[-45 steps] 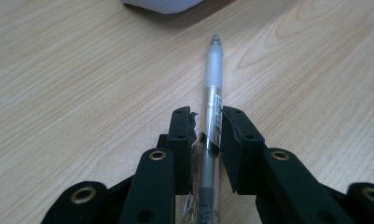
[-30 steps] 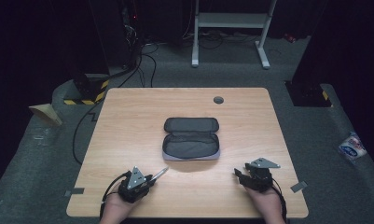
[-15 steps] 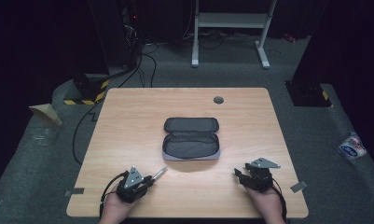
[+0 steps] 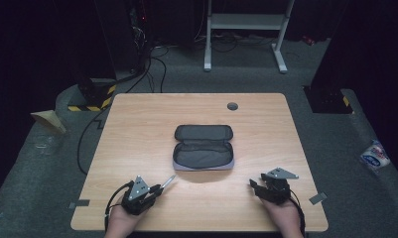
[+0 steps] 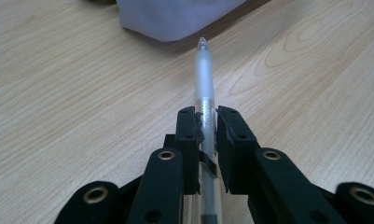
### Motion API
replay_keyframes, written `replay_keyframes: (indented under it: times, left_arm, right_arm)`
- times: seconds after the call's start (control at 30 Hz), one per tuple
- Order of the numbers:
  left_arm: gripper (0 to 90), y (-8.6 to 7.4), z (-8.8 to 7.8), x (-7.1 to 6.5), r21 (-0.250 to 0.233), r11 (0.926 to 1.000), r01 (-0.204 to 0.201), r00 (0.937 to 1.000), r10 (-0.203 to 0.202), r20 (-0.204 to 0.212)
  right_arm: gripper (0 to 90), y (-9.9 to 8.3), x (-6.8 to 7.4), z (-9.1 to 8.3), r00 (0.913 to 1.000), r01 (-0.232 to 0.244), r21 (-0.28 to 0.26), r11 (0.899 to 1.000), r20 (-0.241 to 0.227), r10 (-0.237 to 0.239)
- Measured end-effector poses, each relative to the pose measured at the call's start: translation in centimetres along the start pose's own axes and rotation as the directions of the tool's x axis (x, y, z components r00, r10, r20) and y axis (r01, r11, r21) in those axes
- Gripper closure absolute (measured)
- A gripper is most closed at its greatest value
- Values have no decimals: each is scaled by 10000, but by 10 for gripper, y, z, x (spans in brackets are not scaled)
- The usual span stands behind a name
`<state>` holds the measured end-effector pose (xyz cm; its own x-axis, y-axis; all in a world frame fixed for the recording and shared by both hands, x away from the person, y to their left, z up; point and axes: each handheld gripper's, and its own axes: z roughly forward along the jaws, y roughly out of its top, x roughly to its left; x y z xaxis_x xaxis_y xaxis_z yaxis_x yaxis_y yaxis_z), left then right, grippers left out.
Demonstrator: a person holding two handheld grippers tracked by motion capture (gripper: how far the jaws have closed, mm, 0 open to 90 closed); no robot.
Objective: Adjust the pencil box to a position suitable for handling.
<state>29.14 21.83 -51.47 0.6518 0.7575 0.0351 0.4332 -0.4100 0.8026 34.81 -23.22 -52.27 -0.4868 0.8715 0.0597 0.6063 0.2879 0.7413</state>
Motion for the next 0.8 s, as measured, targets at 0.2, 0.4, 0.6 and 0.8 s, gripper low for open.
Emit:
replay_keyframes:
  times: [0.2,0.4,0.6,0.8]
  left_arm:
    - [789,1,2,-1,36,9999,-137,9998,137,-111]
    - [788,3,3,-3,-62,9999,-118,9999,118,-20]
    - [788,10,0,-3,-184,9997,-178,9998,177,-60]
    - [788,15,-4,-2,-253,9996,-153,9999,151,-76]
  right_arm:
    - [448,0,0,0,10000,-3,-8,10000,9,3]
    - [440,0,1,0,10000,-35,16,10000,3,35]
    - [434,0,0,0,10000,-57,4,10000,-23,57]
    - [437,1,0,1,10000,-27,33,10000,25,27]
